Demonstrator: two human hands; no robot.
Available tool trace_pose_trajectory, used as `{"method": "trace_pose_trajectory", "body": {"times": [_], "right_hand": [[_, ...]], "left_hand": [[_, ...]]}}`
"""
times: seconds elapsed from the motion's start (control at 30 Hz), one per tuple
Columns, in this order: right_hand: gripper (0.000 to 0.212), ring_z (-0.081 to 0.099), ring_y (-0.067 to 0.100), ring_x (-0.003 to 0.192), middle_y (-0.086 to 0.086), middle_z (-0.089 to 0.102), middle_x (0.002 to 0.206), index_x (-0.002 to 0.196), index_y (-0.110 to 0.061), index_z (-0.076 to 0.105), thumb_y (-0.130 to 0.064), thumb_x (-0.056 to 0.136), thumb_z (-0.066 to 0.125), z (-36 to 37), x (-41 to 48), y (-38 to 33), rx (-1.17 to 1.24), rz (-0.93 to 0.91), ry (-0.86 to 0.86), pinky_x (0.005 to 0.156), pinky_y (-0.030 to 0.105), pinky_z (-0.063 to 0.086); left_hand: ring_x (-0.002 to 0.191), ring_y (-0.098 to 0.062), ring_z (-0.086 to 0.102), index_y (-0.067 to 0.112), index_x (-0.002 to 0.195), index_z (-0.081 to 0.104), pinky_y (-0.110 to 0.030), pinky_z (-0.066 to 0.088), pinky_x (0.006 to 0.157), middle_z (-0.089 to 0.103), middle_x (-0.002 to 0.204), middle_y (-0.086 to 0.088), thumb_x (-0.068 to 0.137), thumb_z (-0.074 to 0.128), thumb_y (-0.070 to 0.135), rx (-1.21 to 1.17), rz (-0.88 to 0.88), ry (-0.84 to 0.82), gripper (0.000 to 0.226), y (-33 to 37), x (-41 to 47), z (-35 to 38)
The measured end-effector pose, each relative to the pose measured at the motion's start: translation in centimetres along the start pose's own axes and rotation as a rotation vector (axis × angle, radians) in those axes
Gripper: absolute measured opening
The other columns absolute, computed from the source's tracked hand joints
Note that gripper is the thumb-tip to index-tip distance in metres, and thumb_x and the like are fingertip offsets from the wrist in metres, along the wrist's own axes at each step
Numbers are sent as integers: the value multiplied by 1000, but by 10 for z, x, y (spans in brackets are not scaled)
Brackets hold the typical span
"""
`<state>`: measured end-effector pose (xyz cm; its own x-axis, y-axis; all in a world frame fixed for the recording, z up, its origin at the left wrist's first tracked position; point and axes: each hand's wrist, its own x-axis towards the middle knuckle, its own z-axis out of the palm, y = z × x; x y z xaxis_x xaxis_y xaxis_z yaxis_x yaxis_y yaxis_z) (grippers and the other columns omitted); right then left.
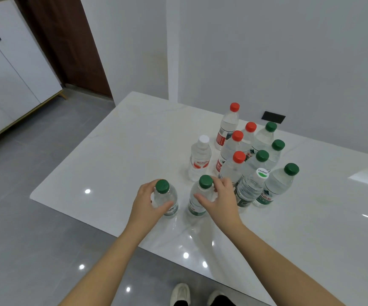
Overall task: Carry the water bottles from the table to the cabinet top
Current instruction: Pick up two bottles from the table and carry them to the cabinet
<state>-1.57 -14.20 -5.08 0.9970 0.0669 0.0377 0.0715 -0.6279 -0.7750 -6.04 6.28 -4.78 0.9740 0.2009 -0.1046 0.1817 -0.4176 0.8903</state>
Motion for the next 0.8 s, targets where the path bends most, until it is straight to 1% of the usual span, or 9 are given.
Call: {"method": "trace_pose_trajectory", "body": {"times": [0.1,0.23,0.33,0.4,0.47,0.57,0.6,0.73,0.8], "right_hand": [[59,51,6,113,-11,52,123,129,-29,52,-27,77,80,9,-2,10,155,21,-62,100,32,45],[66,56,3,115,-15,59,123,127,-35,46,-26,73,83,22,4,25,267,80,-143,100,30,47],[66,60,1,107,-15,62,116,124,-31,47,-24,70,85,31,10,39,290,124,-190,92,26,49],[63,62,1,99,-13,63,108,120,-27,50,-27,69,86,38,14,51,274,138,-216,85,24,51],[60,62,0,93,-14,64,102,117,-22,53,-29,68,87,45,17,64,257,158,-249,80,20,50],[58,61,-4,89,-17,64,95,113,-18,55,-34,67,86,55,22,80,236,194,-297,73,9,46],[59,62,-3,88,-16,65,95,112,-17,56,-38,65,85,58,23,85,231,203,-322,73,11,47],[67,66,6,89,-10,69,96,109,-15,61,-50,56,83,70,27,104,240,274,-396,80,30,55],[66,66,6,86,-11,68,92,105,-14,62,-50,54,83,75,28,110,231,273,-405,79,31,55]], "left_hand": [[108,9,51,54,106,45,-21,42,93,56,111,30,73,82,19,-138,-97,25,61,-11,-3,12],[102,12,55,54,109,46,-11,44,82,57,106,37,71,85,19,-211,-158,67,64,-23,0,27],[104,8,57,48,114,48,-7,46,81,60,112,25,70,86,18,-226,-181,103,65,-32,5,38],[98,9,59,44,111,51,-6,47,77,63,108,19,69,87,20,-208,-218,122,60,-40,9,46],[93,8,61,35,110,56,-10,49,74,65,102,17,68,87,23,-192,-273,144,54,-52,13,56],[91,-1,66,21,109,64,-15,52,74,70,96,12,65,88,28,-208,-377,181,51,-70,19,71],[91,-5,67,19,108,65,-19,54,76,71,96,10,64,88,28,-220,-400,193,50,-75,20,75],[90,-14,69,13,102,67,-28,58,79,73,94,1,65,89,18,-261,-432,232,44,-88,22,88],[91,-17,69,13,103,66,-32,58,82,72,95,-2,64,88,18,-249,-400,240,45,-94,23,91]]}}
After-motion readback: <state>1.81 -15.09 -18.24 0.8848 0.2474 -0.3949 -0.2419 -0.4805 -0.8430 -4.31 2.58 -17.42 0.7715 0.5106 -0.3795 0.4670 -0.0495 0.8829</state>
